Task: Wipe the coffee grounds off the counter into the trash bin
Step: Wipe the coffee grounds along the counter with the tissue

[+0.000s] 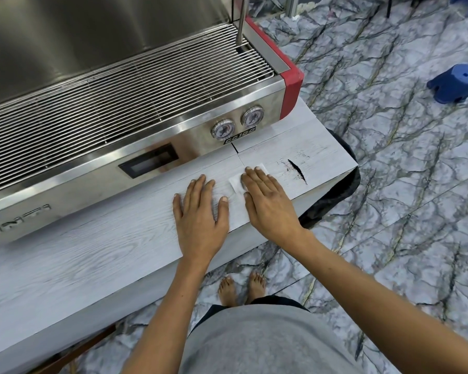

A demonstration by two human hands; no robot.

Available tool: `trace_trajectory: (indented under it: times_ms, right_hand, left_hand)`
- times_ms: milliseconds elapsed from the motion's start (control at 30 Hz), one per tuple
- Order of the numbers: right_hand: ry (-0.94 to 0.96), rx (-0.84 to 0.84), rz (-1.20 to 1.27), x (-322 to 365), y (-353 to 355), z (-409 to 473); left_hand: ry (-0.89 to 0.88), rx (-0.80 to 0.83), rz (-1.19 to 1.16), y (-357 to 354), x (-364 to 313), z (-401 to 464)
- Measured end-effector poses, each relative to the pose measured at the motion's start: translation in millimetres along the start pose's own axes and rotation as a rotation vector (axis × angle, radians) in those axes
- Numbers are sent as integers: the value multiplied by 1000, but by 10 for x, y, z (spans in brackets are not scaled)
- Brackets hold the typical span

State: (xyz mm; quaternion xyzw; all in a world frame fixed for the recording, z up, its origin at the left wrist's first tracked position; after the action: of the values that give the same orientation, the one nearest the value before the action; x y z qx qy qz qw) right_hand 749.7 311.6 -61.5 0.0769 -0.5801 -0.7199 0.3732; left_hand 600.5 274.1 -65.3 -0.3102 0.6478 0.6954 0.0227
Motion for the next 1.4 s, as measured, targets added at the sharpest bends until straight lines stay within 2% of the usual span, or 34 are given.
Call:
trace_trajectory:
  times_ms: [300,533,1200,1400]
  right_hand:
    - [-57,-5,-47,-168,55,-70]
    - [-21,22,-38,-64,3,-24]
    - [-203,11,-29,-603,199,-45]
    - [-198,-100,30,-361,339,46]
  left_hand:
    - [1,8,-3,7,2,0]
    - [-5,9,12,0,-7,6]
    - [-55,53,6,11,10,-11]
    - [-72,77,22,-5,11,-11]
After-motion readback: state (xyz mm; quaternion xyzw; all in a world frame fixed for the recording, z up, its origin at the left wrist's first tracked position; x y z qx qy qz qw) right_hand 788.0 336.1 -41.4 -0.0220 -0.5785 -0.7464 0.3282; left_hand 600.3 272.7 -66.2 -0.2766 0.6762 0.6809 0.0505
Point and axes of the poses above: each hand's wrist, its own z-axis towards the middle knuckle, its own y-axis out of the back of the hand, x = y × z, the point moved 8 cm from there along z, towards the middle knuckle, and after that the axes turned 14 degrees about y, right-handed, at the moved point
